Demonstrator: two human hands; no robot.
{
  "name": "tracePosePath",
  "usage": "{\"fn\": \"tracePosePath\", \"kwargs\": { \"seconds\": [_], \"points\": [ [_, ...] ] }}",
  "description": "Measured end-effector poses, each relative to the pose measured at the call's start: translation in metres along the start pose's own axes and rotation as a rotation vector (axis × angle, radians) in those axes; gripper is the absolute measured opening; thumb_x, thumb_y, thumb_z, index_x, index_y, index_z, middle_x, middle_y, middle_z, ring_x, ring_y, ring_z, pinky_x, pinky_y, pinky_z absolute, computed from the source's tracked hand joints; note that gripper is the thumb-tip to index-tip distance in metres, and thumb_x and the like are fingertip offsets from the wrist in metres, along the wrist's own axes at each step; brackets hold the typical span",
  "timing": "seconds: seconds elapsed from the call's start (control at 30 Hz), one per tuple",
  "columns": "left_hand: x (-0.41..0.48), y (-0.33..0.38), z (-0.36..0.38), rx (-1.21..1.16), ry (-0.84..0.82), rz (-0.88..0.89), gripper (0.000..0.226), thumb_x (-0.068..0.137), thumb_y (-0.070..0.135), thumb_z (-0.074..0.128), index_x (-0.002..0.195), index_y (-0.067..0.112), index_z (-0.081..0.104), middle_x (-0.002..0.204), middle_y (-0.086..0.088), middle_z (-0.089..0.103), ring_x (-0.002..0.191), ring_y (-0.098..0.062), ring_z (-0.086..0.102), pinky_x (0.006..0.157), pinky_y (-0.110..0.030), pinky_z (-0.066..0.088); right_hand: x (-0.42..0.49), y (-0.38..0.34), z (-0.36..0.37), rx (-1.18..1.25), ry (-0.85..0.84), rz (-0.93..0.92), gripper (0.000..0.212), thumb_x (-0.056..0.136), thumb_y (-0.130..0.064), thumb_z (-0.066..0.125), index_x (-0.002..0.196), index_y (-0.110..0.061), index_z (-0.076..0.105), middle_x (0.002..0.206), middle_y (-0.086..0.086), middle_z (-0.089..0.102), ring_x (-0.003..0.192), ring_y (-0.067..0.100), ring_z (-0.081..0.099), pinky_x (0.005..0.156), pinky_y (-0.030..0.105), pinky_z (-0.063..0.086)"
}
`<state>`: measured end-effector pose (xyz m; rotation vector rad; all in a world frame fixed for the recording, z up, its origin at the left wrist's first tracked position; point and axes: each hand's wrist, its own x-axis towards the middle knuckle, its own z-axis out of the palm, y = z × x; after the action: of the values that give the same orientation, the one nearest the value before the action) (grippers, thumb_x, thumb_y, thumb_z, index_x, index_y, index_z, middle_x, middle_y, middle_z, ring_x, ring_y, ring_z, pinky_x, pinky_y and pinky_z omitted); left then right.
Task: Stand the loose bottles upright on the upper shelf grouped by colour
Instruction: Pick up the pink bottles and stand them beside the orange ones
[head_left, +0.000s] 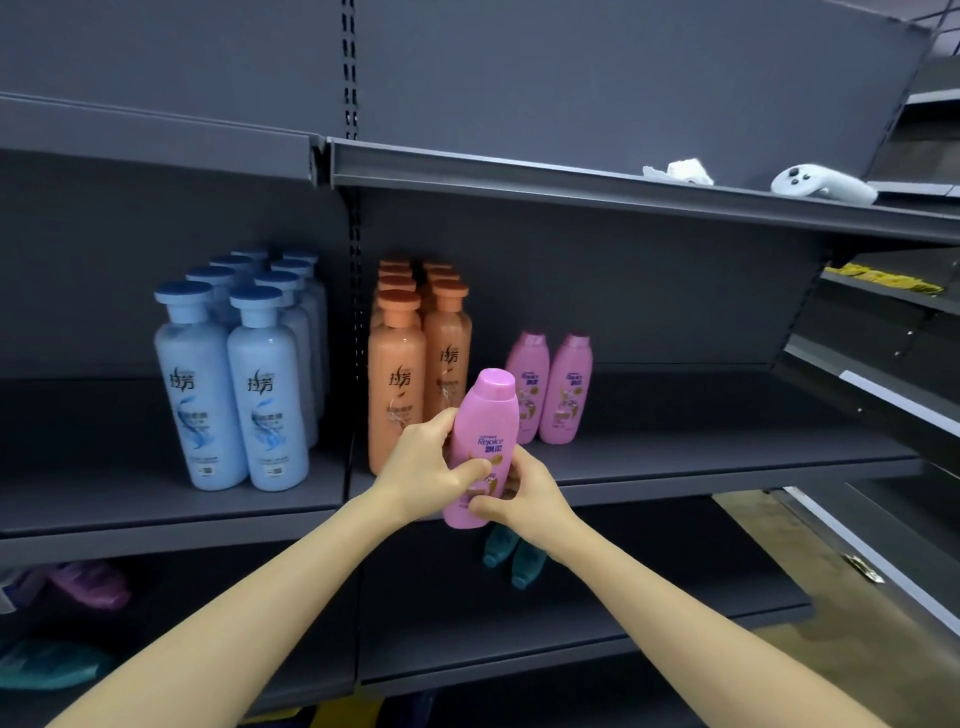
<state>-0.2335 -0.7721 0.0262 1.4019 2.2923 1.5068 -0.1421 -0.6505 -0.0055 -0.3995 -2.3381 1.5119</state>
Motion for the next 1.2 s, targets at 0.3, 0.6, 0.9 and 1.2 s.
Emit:
{"fn": "tracePosePath", "kwargs": {
  "seconds": [0.3, 0.6, 0.9, 1.2],
  "points": [
    [0.020, 0.008, 0.021, -0.018, -0.017, 0.008, 0.043, 0.076, 0.012, 0.072, 0.117, 0.014, 0.056, 0.096, 0.003, 0.066, 0.085, -0.013, 0.064, 0.077, -0.027, 0.054, 0.007, 0.008, -0.026, 0.018, 0.039, -0.006, 0.046, 0.075, 0.002, 0.071, 0.106, -0.028, 0.055, 0.102, 0.000, 0.067, 0.095, 0.018, 0.066, 0.083, 0.031, 0.056],
    [0.034, 0.008, 0.035, -0.089, -0.008, 0.005, 0.044, 0.079, 0.012, 0.071, 0.118, 0.020, 0.053, 0.100, 0.011, 0.064, 0.089, -0.003, 0.064, 0.074, -0.012, 0.051, 0.019, 0.014, -0.043, 0.041, 0.078, -0.009, 0.044, 0.075, 0.004, 0.071, 0.107, -0.022, 0.056, 0.096, -0.006, 0.066, 0.091, 0.012, 0.065, 0.077, 0.020, 0.053],
    [0.042, -0.008, 0.049, -0.040, -0.010, -0.080, 0.042, 0.081, 0.015, 0.069, 0.119, 0.019, 0.052, 0.105, 0.008, 0.064, 0.091, -0.001, 0.061, 0.073, -0.009, 0.048, 0.038, 0.025, -0.051, 0.047, 0.057, -0.020, 0.044, 0.074, 0.003, 0.072, 0.108, -0.019, 0.054, 0.101, -0.004, 0.065, 0.094, 0.010, 0.064, 0.081, 0.022, 0.053],
    [0.059, -0.018, 0.071, 0.008, 0.090, -0.143, 0.038, 0.082, 0.014, 0.068, 0.117, 0.012, 0.053, 0.103, 0.005, 0.063, 0.092, -0.008, 0.060, 0.072, -0.008, 0.046, 0.052, 0.040, -0.057, 0.003, 0.158, -0.068, 0.048, 0.074, -0.002, 0.075, 0.108, -0.023, 0.048, 0.100, -0.010, 0.062, 0.092, 0.003, 0.061, 0.074, 0.012, 0.049]
  ]
}}
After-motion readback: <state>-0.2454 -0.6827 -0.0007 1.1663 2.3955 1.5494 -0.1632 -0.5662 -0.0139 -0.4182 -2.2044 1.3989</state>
